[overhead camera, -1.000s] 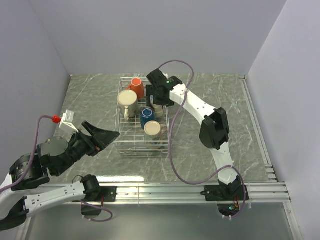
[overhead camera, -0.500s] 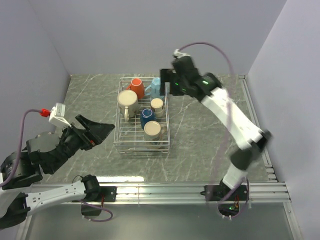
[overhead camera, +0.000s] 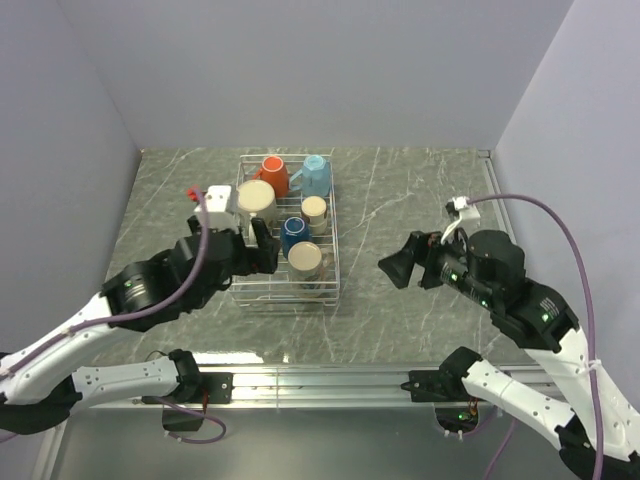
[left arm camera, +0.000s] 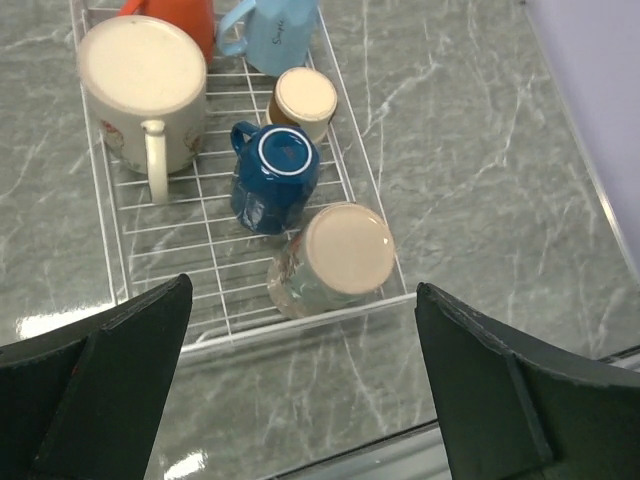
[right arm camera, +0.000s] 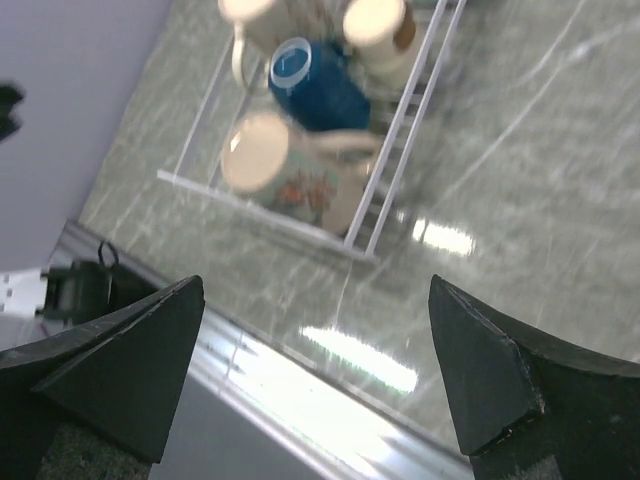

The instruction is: Load the cups into the dish rack

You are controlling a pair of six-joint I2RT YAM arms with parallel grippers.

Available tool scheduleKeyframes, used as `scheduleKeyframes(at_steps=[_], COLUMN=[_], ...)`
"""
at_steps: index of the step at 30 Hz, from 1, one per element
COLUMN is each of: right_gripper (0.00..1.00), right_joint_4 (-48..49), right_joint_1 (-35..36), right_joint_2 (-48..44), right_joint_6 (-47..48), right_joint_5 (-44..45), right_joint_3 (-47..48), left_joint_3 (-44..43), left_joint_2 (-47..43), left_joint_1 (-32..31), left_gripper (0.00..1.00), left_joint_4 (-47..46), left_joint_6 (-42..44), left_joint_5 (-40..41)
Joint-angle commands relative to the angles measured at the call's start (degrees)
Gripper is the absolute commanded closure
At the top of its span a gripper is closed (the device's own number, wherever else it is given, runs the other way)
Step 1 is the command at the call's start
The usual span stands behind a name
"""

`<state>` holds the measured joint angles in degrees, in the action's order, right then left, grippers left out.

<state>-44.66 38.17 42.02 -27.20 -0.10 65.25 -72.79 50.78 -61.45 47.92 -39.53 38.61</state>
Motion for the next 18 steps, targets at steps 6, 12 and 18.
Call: scheduleKeyframes(at_steps=[6, 12, 18], right_gripper=[0.0, 0.0, 0.0], right_joint_4=[-6.4, -8.3, -5.9], right_joint_1=[0.2, 0.3, 0.2], right_joint_2=[-10.5, -14.7, -18.1], right_joint_6=[-6.2, -10.2, -10.6], right_joint_5=[-1.5, -0.7, -0.1], right_joint_3=[-1.6, -4.3, -5.0], left_joint_3=[2.1, 4.8, 5.6], left_joint_2=[6.3, 4.5, 4.9], left_joint_1=[20.6, 28.6, 32.4], left_gripper=[0.01, 0.01, 0.01], left_joint_4=[-11.0, -18.4, -16.7], left_joint_6=[11.2, 11.4, 10.6], left_joint_5=[-23.0, -29.6, -32.5])
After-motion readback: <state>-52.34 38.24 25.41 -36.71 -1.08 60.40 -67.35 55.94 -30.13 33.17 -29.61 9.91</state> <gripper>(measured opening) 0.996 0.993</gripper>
